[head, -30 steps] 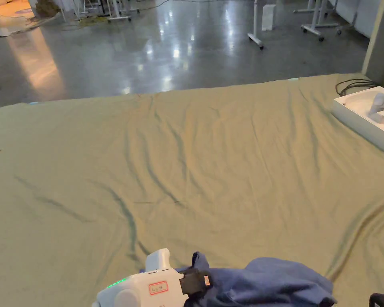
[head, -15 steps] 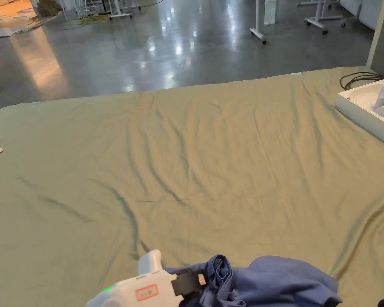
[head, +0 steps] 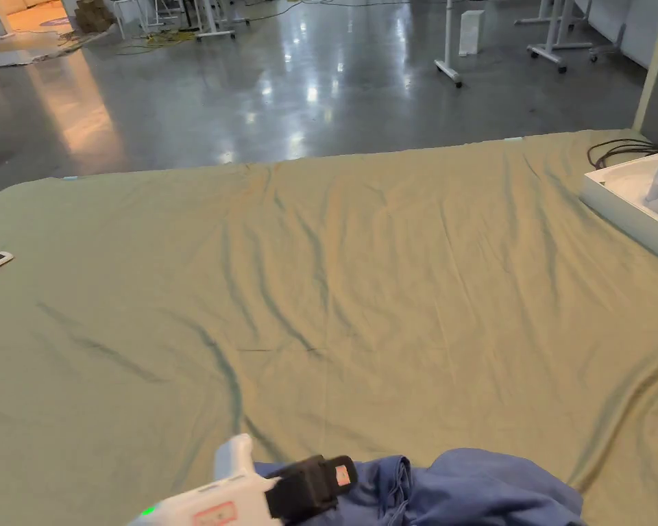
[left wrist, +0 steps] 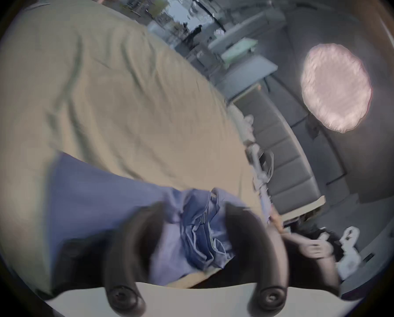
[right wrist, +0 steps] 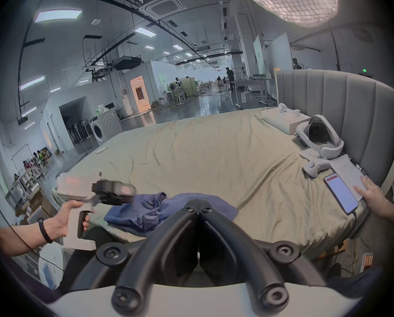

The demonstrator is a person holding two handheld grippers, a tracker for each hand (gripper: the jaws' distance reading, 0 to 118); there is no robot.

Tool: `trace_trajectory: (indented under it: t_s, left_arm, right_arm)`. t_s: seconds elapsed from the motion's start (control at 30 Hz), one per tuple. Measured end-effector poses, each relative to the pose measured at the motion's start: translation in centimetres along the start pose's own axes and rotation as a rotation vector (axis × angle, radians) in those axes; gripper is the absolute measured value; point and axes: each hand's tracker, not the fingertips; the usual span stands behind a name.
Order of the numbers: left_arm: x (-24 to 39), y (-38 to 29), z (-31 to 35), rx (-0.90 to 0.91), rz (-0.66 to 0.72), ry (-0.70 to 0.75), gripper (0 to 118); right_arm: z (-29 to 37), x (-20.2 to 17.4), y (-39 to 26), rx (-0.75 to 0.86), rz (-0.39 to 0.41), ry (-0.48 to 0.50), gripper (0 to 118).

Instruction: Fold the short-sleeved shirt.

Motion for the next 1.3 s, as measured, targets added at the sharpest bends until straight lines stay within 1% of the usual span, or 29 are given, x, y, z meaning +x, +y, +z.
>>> trace_trajectory:
  t_s: [0.03, 0.07, 0.13, 0.17, 0.23, 0.27, 0.33, 0.37, 0.4, 0.5, 0.53, 0.57, 0.6, 0.63, 0.7, 0.73, 0.77, 0.8, 0.9, 0.97, 1.03, 1.13, 1.2, 1.27, 1.3]
  left_arm:
    - [-0.9, 0.9, 1.6, -0.005, 0.045, 0.008, 105]
    - [-2.4, 2.0, 3.3, -0.008, 0.092, 0.016, 105]
    - [-5.0, 2.8, 5.5, 0.043, 0.153, 0.042, 105]
    - [-6.6, 3.2, 6.0, 0.055, 0.202, 0.064, 105]
    - [-9.5, 3.2, 5.8, 0.032, 0.314, 0.064, 105]
    - [-10.5, 3.0, 5.3, -0.004, 0.367, 0.043, 105]
    - [-11.5, 2.2, 3.5, -0.054, 0.424, -0.082, 105]
    - [-11.6, 1.8, 2.5, -0.085, 0.448, -0.142, 105]
    - [-11.6, 1.5, 1.7, -0.103, 0.443, -0.169, 105]
    - [-10.4, 1.4, -0.2, -0.102, 0.407, -0.171, 104]
    - [-10.2, 1.5, -0.6, -0.104, 0.407, -0.164, 97]
    - [-9.8, 1.5, -1.0, -0.114, 0.408, -0.162, 81]
    - [-9.6, 1.3, -1.2, -0.12, 0.403, -0.148, 43]
    - [-9.6, 1.2, -1.4, -0.124, 0.389, -0.1, 13]
    - [-9.2, 0.7, -1.3, -0.111, 0.4, -0.087, 13]
    - [-9.2, 0.6, -1.1, -0.108, 0.452, -0.117, 13]
    - [-9.1, 0.4, -0.8, -0.075, 0.469, -0.138, 12]
    - [-9.0, 0.4, -0.5, -0.071, 0.462, -0.116, 12]
    - [-8.1, 0.0, 1.2, -0.056, 0.455, -0.117, 12]
    - [-7.8, 0.1, 3.2, -0.004, 0.453, -0.119, 12]
    - [-7.8, 0.7, 5.3, 0.009, 0.456, -0.115, 12]
    - [-9.2, 3.2, 9.0, 0.042, 0.362, -0.014, 12]
    - [-8.5, 4.5, 11.0, 0.042, 0.3, 0.033, 12]
    - [-8.1, 5.7, 11.6, 0.052, 0.294, 0.019, 12]
    - [-7.0, 6.0, 11.5, 0.046, 0.257, 0.028, 12]
  right_arm:
    - [-0.2, 0.0, 0.0, 0.0, -0.013, 0.011, 0]
    - [-0.3, 0.0, -0.1, 0.002, -0.022, 0.022, 0]
    - [-0.5, -0.1, -0.2, -0.002, -0.033, 0.03, 0]
    - [-0.5, -0.3, -0.3, -0.003, -0.036, 0.032, 0]
    - [-0.6, -0.4, -0.4, -0.008, -0.047, 0.039, 0]
    - [-0.7, -0.4, -0.4, -0.018, -0.058, 0.046, 0]
    - [-0.7, -0.3, -0.4, -0.038, -0.062, 0.065, 0]
    - [-0.7, -0.4, -0.4, -0.044, -0.053, 0.064, 0]
    - [-0.6, -0.5, -0.4, -0.049, -0.037, 0.055, 0]
    - [-0.2, -0.5, -0.3, -0.056, -0.011, 0.041, 0]
    - [-0.1, -0.5, -0.3, -0.055, -0.013, 0.041, 0]
    - [-0.1, -0.4, -0.3, -0.055, -0.018, 0.04, 0]
    - [-0.1, -0.2, -0.4, -0.056, -0.023, 0.038, 0]
    - [-0.1, -0.1, -0.5, -0.057, -0.025, 0.033, 0]
    - [-0.1, -0.1, -0.5, -0.06, -0.024, 0.024, 0]
    - [-0.1, 0.0, -0.6, -0.065, -0.022, 0.022, 0]
    - [-0.1, 0.0, -0.7, -0.069, -0.02, 0.019, 0]
    - [-0.1, 0.0, -0.7, -0.072, -0.017, 0.018, 0]
    - [0.0, -0.3, -0.6, -0.077, -0.009, 0.02, 0]
    - [0.0, -0.4, -0.6, -0.077, -0.005, 0.025, 0]
    - [-0.2, -0.4, -0.6, -0.082, -0.006, 0.036, 0]
    - [-0.5, -0.5, -0.8, -0.087, 0.0, 0.049, 0]
    - [-0.6, -0.5, -1.1, -0.089, 0.003, 0.056, 0]
    - [-0.7, -0.5, -1.3, -0.091, 0.001, 0.062, 0]
    - [-0.7, -0.5, -1.4, -0.092, -0.003, 0.064, 0]
